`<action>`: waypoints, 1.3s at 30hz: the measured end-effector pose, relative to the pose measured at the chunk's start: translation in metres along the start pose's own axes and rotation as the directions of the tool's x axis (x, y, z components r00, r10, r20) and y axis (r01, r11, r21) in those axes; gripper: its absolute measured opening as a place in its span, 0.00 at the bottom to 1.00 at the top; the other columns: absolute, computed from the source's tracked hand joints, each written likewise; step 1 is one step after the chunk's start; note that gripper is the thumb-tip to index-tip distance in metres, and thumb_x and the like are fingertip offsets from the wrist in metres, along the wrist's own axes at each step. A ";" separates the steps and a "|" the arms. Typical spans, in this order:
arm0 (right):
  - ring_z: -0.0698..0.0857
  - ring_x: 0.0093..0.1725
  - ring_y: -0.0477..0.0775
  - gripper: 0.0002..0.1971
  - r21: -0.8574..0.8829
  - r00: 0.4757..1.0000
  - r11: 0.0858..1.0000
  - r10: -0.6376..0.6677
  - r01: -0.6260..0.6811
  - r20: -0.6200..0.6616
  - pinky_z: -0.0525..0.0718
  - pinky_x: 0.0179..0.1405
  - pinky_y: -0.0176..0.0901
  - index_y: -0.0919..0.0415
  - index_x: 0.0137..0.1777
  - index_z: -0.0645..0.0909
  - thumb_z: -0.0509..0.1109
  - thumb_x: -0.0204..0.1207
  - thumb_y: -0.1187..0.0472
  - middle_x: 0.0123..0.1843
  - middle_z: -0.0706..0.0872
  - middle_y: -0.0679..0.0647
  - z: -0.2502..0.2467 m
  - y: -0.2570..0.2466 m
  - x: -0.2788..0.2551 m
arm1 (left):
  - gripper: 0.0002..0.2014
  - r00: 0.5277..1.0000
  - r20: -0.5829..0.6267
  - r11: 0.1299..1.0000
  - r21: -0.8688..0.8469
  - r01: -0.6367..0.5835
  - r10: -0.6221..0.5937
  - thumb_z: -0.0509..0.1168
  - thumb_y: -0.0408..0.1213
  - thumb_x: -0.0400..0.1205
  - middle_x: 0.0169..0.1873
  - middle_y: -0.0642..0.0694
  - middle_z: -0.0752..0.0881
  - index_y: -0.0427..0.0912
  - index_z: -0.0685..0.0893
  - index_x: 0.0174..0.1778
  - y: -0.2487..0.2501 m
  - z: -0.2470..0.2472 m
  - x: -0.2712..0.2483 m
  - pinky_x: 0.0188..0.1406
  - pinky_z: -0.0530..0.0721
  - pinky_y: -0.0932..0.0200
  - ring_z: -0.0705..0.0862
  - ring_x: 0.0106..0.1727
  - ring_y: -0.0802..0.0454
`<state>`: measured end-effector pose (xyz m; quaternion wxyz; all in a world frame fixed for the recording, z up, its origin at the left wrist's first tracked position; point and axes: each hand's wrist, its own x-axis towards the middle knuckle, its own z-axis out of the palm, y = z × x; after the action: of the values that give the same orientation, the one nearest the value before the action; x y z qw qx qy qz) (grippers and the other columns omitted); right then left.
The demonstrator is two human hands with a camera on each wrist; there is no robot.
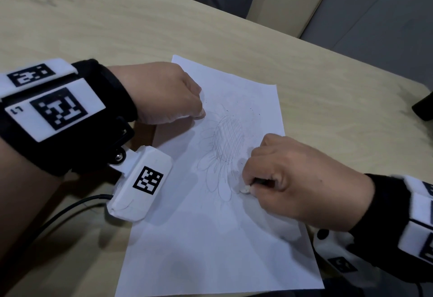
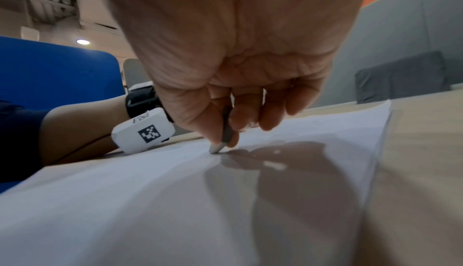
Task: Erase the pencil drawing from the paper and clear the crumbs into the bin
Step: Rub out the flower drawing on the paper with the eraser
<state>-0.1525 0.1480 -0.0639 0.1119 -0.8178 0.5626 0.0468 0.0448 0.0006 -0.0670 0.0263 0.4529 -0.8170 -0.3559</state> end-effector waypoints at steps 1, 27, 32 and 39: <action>0.76 0.38 0.55 0.04 0.004 1.000 1.000 0.009 -0.009 0.001 0.80 0.36 0.55 0.53 0.34 0.79 0.64 0.67 0.62 0.30 0.78 0.44 0.000 0.000 0.000 | 0.24 1.000 -0.004 1.000 0.001 0.002 -0.002 0.61 0.57 0.62 0.61 0.51 0.88 0.50 0.93 0.46 0.000 0.000 0.000 0.71 0.78 0.40 0.84 0.65 0.51; 0.76 0.37 0.55 0.04 -0.009 1.000 1.000 0.010 -0.010 -0.019 0.79 0.36 0.55 0.54 0.34 0.79 0.64 0.66 0.63 0.29 0.78 0.45 -0.001 0.000 -0.002 | 0.18 1.000 -0.015 1.000 -0.025 0.003 -0.003 0.68 0.55 0.71 0.61 0.48 0.89 0.47 0.93 0.46 -0.002 0.003 0.006 0.71 0.78 0.42 0.84 0.65 0.50; 0.75 0.36 0.57 0.05 0.020 0.999 0.999 -0.030 0.031 -0.035 0.79 0.34 0.55 0.54 0.33 0.78 0.64 0.66 0.64 0.28 0.76 0.45 0.005 -0.012 0.002 | 0.23 1.000 -0.012 1.000 -0.023 -0.002 0.001 0.63 0.57 0.64 0.60 0.48 0.89 0.48 0.93 0.44 0.000 0.001 0.002 0.71 0.78 0.41 0.84 0.65 0.50; 0.75 0.37 0.56 0.05 -0.015 0.998 0.999 -0.034 0.034 -0.044 0.79 0.34 0.55 0.54 0.33 0.79 0.63 0.66 0.63 0.28 0.77 0.45 0.002 -0.011 0.004 | 0.23 1.000 -0.008 1.000 -0.016 -0.008 0.008 0.62 0.56 0.63 0.60 0.48 0.90 0.49 0.93 0.45 0.001 0.000 -0.001 0.70 0.79 0.41 0.84 0.64 0.50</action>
<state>-0.1408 0.1487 -0.0653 0.0945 -0.8288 0.5506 0.0309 0.0450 0.0017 -0.0660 0.0348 0.4508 -0.8159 -0.3603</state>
